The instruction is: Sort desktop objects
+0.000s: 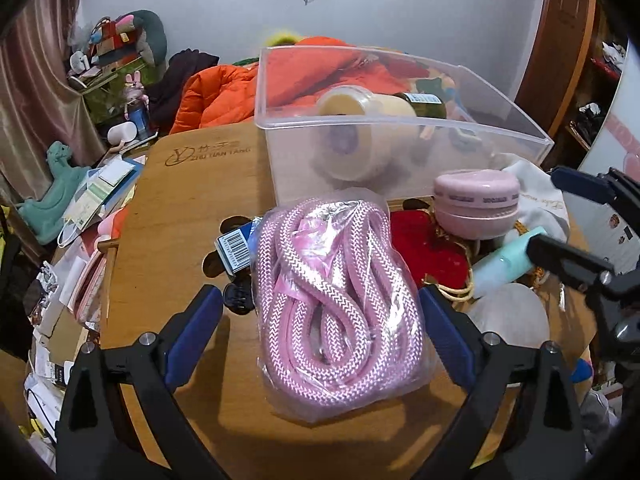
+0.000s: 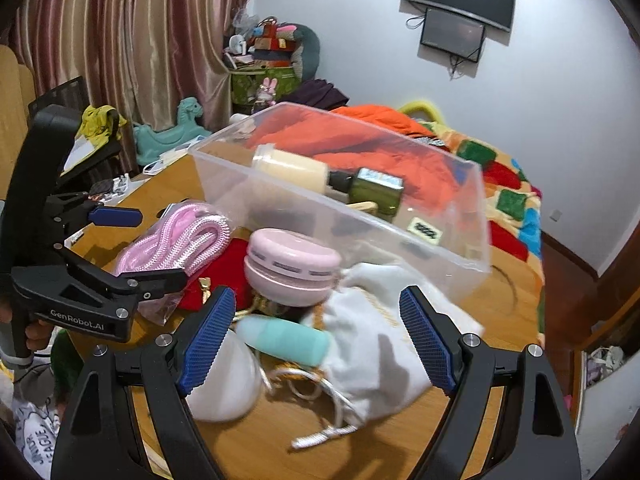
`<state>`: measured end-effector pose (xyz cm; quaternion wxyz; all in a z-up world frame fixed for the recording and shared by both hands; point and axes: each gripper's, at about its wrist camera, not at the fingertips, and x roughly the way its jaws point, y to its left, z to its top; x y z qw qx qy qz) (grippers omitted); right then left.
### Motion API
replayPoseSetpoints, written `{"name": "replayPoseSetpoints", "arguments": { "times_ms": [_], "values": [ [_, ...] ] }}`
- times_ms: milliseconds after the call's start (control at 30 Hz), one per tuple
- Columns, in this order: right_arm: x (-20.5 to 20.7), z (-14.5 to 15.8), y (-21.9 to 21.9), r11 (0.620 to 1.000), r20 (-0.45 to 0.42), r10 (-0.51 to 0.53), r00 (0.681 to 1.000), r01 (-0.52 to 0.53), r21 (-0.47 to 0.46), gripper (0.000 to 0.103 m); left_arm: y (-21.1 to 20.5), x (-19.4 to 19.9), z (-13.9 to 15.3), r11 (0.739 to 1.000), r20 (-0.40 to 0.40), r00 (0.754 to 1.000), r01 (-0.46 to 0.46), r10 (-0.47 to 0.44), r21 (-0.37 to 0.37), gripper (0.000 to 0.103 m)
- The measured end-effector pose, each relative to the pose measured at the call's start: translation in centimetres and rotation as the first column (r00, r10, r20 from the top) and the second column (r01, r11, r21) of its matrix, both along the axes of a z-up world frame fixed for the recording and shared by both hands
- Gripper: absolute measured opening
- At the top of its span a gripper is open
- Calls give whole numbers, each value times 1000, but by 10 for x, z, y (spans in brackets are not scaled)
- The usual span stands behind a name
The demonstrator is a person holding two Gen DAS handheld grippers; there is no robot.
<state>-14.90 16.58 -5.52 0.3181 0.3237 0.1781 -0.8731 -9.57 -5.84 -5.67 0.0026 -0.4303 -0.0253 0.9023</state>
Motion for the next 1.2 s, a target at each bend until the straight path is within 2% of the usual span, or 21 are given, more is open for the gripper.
{"name": "replayPoseSetpoints", "arguments": {
  "times_ms": [200, 400, 533, 567, 667, 767, 1200],
  "values": [
    [-8, -9, -19, 1000, 39, 14, 999, -14, -1, 82, 2, -15, -10, 1000, 21, 1000, -8, 7, 18, 98],
    [-27, -17, -29, 1000, 80, -13, 997, 14, -8, 82, 3, -17, -14, 1000, -32, 999, -14, 13, -19, 97],
    [-36, -18, -28, 998, 115, -33, 993, 38, -49, 82, 2, -14, -14, 1000, -58, 998, -6, 5, -18, 92],
    [-36, -18, -28, 998, 118, -32, 992, 39, -54, 80, 2, -14, -13, 1000, -65, 998, -6, 4, -24, 87],
    [-36, -19, -29, 998, 113, -7, 994, 14, -56, 63, 2, -11, -10, 999, -85, 996, -4, 1, -32, 76],
    [-34, -19, -28, 998, 105, 8, 994, -2, -57, 63, -2, -9, -9, 1000, -95, 995, -1, -1, -13, 69],
    [-16, 3, -20, 991, 92, 50, 995, -37, -132, 62, -10, 11, 6, 999, -137, 991, -3, 9, 45, 65]
  ]
}}
